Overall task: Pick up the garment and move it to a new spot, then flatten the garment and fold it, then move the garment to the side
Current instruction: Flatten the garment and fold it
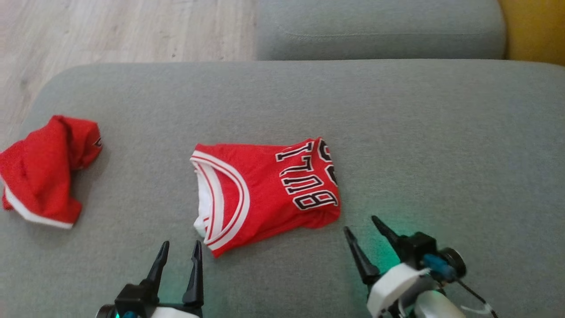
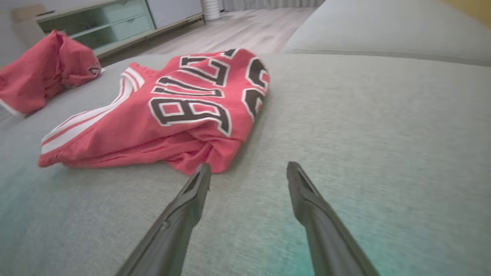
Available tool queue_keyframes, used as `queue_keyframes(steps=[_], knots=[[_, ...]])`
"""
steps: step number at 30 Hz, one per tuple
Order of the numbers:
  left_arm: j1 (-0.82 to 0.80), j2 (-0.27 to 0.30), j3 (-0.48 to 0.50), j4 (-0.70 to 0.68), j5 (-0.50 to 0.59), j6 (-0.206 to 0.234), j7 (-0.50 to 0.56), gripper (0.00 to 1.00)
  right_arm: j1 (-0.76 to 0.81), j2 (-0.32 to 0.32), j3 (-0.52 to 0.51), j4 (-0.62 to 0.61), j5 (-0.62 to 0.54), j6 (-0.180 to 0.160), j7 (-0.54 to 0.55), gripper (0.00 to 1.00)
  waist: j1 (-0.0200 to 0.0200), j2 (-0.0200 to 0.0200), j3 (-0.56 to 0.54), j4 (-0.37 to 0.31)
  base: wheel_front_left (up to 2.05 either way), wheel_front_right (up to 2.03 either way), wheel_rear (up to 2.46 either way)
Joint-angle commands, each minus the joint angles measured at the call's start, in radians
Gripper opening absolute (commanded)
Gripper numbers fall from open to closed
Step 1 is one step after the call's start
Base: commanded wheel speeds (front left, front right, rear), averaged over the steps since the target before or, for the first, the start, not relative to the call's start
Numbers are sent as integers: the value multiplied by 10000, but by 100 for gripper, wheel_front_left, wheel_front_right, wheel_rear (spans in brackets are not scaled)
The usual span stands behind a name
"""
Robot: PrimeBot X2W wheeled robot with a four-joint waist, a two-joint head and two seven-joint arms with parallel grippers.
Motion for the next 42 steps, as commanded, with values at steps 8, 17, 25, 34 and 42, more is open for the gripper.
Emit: queue_keyframes(steps=[8,17,25,34,42], knots=[[-610,18,-91,-115,-41,-116,-95,100,-1695,-32,952,1255,-146,-7,-110,100,0,0,370,1051,0,0,0],[-563,18,-104,-138,-133,-166,-95,100,-1913,-32,673,1599,-379,-7,-110,82,0,0,532,1321,0,0,0],[-680,18,-137,-205,-165,-234,-95,100,-1760,-32,452,1118,-324,-7,-110,0,0,0,625,1196,0,0,0],[-543,18,-127,-182,-187,-310,-95,100,-179,-32,-285,668,-469,-7,-111,0,0,0,495,873,0,0,0],[-548,18,23,-121,-67,-323,-95,100,193,-32,-706,639,-550,-7,-111,100,0,0,368,521,0,0,0]])
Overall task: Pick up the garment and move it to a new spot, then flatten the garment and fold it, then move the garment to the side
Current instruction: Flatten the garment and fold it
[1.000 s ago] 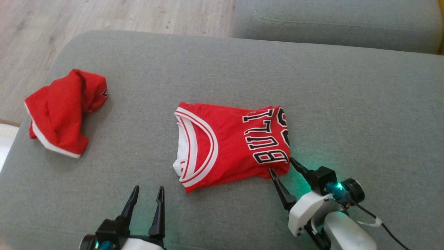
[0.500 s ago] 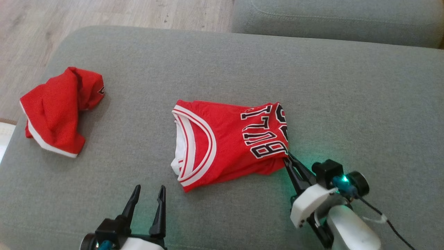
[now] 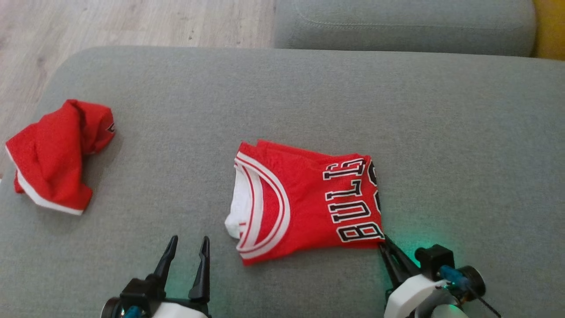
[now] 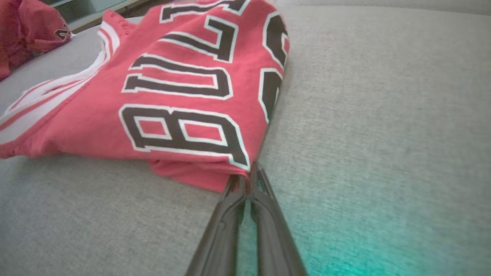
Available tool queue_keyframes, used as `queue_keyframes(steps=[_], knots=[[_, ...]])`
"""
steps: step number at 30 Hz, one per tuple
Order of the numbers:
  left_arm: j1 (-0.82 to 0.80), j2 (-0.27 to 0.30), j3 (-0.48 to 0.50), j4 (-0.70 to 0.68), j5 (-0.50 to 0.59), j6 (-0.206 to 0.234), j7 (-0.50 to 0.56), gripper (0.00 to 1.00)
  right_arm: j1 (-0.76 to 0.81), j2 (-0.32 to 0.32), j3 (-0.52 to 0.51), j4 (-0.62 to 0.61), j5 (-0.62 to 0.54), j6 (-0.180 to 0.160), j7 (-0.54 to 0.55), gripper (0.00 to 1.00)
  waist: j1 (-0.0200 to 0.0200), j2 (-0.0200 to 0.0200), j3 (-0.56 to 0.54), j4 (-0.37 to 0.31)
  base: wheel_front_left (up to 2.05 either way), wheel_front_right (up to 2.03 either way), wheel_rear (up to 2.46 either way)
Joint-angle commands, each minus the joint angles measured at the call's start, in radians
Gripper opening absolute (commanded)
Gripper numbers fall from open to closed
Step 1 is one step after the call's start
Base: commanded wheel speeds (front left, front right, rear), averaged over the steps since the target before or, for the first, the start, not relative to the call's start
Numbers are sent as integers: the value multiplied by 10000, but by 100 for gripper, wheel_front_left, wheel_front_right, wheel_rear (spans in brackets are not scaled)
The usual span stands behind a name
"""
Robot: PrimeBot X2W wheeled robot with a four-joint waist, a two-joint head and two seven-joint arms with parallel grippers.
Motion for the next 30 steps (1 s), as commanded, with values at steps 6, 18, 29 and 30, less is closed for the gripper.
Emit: queue_keyframes(steps=[6,18,29,30], knots=[[-266,14,511,-225,101,40,-95,100,311,-47,-460,-651,130,-9,-55,100,0,0,-254,-280,0,0,0],[-366,14,1728,-711,548,453,-95,100,146,-47,-2344,-3588,939,-9,-55,100,0,0,-465,-875,0,0,0],[-169,14,1784,-784,574,745,-95,100,134,-47,-2356,-3222,1311,-9,-55,100,0,0,-577,-1032,0,0,0],[-166,14,1749,-775,570,740,-95,100,128,-47,-2333,-3178,1299,-9,-55,100,0,0,-564,-1026,0,0,0]])
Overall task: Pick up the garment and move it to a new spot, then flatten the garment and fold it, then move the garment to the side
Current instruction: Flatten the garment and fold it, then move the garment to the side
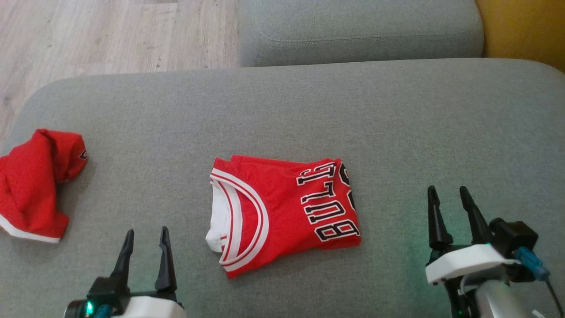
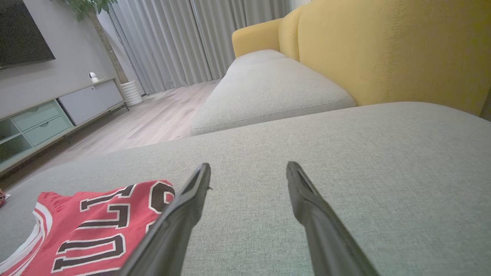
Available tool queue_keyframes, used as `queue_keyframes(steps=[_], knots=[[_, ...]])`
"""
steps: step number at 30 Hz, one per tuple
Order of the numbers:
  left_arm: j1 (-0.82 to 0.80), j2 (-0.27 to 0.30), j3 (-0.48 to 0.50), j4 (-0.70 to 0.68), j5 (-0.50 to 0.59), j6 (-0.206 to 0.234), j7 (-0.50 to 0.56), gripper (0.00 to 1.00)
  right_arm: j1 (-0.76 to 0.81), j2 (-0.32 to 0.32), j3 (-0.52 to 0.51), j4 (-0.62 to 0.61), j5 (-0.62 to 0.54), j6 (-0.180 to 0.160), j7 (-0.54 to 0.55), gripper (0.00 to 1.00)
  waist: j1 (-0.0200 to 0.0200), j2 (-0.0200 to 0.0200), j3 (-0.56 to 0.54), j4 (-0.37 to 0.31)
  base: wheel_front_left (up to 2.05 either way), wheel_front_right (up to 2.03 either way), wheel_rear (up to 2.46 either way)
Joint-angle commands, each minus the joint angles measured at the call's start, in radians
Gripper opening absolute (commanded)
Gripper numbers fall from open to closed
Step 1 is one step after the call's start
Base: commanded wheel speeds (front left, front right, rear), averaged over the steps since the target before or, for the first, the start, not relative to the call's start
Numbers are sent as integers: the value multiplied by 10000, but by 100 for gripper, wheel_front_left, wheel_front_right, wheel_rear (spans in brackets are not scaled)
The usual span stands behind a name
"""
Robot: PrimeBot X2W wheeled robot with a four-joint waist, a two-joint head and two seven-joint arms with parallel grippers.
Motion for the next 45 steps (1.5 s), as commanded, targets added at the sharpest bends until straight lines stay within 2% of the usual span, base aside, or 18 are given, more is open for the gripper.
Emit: queue_keyframes(steps=[1,6,12,19,25,26,29,32,39,45], knots=[[-235,20,201,-305,-43,40,-95,100,-304,-47,295,-244,-22,-7,-65,100,0,0,26,19,0,0,0],[-321,20,-55,-258,-82,-29,-95,100,-609,-47,999,285,89,-7,-65,100,0,0,232,210,0,0,0],[-482,20,-387,-123,-237,-135,-95,100,-1554,-47,1893,1620,961,-7,-65,100,0,0,621,688,0,0,0],[-696,20,-714,-24,-276,-245,-95,100,-2651,-47,2533,3029,1323,-7,-65,100,0,0,1086,1315,0,0,0],[-796,20,-871,27,-317,-265,-95,100,-3045,-47,3576,5105,2025,-7,98,100,0,0,1239,1684,0,0,0],[-788,20,-852,12,-321,-264,-95,100,-3074,-47,4002,5363,2375,-7,79,0,0,0,1242,1676,0,0,0],[-767,20,-763,-7,-279,-291,-95,100,-3214,-47,4191,5476,2575,-7,-25,0,0,0,1178,1423,0,0,0],[-729,20,-699,-69,-206,-347,-95,100,-3426,-47,3579,5197,2213,-7,-56,0,0,0,1079,841,0,0,0],[-901,20,-1026,-241,-243,-519,-95,100,-3010,-47,2084,4054,1234,-7,-62,0,0,0,923,-1328,0,0,0],[-1193,20,-1536,-299,-314,-601,-95,100,-2745,-47,1731,3444,1109,-7,-63,0,0,0,1095,-3272,0,0,0]])
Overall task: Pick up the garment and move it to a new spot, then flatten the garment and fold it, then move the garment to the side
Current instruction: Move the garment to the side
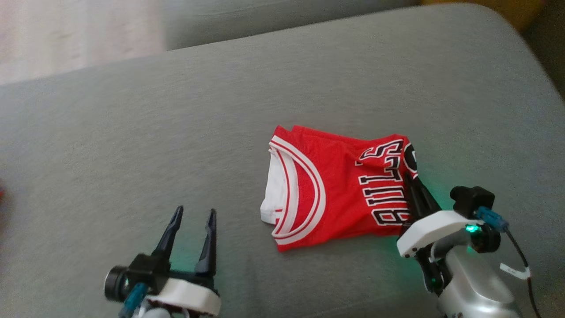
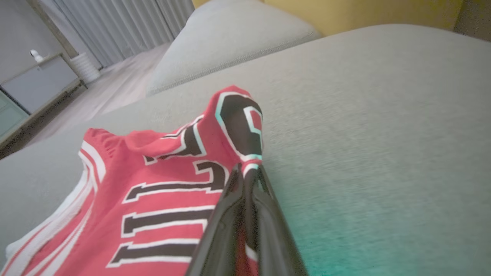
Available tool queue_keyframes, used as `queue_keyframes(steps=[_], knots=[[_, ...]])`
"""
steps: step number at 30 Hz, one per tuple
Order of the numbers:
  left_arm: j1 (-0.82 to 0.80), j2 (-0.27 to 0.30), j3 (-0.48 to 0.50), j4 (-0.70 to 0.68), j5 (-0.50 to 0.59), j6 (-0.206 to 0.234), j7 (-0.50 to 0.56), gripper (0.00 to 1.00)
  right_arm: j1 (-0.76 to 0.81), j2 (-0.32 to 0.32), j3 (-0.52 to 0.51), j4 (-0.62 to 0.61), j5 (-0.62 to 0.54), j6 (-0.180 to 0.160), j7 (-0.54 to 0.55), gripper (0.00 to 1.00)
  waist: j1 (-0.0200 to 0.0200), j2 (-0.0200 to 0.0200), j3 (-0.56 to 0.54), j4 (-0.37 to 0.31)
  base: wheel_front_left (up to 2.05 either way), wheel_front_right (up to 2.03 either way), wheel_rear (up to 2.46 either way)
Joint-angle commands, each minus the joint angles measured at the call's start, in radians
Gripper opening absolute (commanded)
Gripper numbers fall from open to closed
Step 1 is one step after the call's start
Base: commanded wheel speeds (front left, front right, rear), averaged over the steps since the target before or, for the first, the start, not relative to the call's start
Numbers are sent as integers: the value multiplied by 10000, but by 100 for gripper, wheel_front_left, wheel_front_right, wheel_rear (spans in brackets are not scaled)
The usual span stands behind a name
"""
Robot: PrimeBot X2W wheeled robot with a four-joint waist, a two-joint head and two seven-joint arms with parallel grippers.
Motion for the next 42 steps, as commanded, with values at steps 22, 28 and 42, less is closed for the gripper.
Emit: queue_keyframes(steps=[22,28,42], knots=[[-793,12,-409,-80,497,-263,-95,100,-2444,-227,-739,-599,-1909,-9,-66,0,0,0,1261,-2193,0,0,0],[-1054,118,-317,-6,849,-308,-95,100,-4398,-1341,-2436,827,-3520,-9,-66,0,0,0,1781,-1432,0,0,0],[-1346,187,31,-16,871,-331,-95,100,-5974,-2031,-6302,1695,-7050,-9,-42,100,0,0,2204,-636,0,0,0]])
